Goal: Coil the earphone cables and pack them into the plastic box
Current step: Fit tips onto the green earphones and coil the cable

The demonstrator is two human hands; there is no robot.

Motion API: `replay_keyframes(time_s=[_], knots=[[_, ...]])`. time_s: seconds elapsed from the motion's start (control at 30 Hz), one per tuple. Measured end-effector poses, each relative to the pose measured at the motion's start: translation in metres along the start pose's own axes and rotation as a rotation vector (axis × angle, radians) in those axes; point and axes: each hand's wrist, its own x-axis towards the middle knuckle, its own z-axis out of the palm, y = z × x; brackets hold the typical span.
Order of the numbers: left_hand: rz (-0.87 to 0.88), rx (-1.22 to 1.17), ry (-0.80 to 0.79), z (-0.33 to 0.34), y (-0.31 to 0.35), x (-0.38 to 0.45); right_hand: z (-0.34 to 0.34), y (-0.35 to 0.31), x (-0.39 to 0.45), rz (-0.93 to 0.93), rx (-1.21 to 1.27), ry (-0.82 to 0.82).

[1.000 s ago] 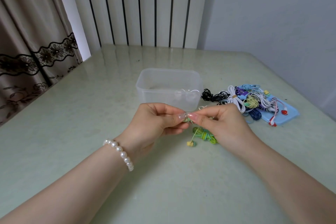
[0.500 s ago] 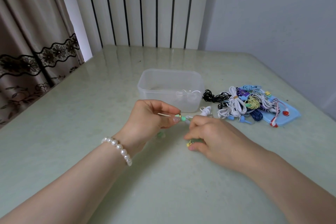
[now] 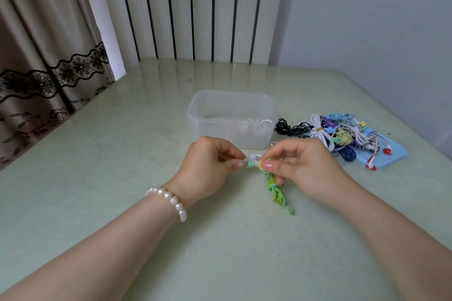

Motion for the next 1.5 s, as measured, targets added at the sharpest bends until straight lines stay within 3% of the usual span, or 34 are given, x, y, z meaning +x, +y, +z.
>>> replay_keyframes(time_s=[0.2, 0.43, 0.8, 1.03, 1.33, 1.5], knots=[[-0.084, -0.289, -0.01, -0.006, 0.01, -0.003, -0.004, 0.002, 0.005, 0.056, 0.06, 0.094], [-0.034, -0.395, -0.039, -0.004, 0.015, -0.008, -0.002, -0.001, 0.003, 0.014, 0.061, 0.081], [0.016, -0.486, 0.083, -0.002, 0.02, -0.009, -0.001, -0.007, -0.001, 0.004, 0.179, -0.078], [0.026, -0.465, 0.126, 0.006, 0.021, -0.013, 0.009, -0.002, -0.001, -0.005, 0.267, 0.052], [-0.123, -0.446, -0.044, -0.008, 0.021, -0.008, 0.01, -0.002, 0.001, 0.014, 0.242, 0.12], [-0.177, -0.262, -0.108, -0.032, 0.015, -0.002, 0.011, 0.0, 0.001, 0.094, 0.158, 0.085]])
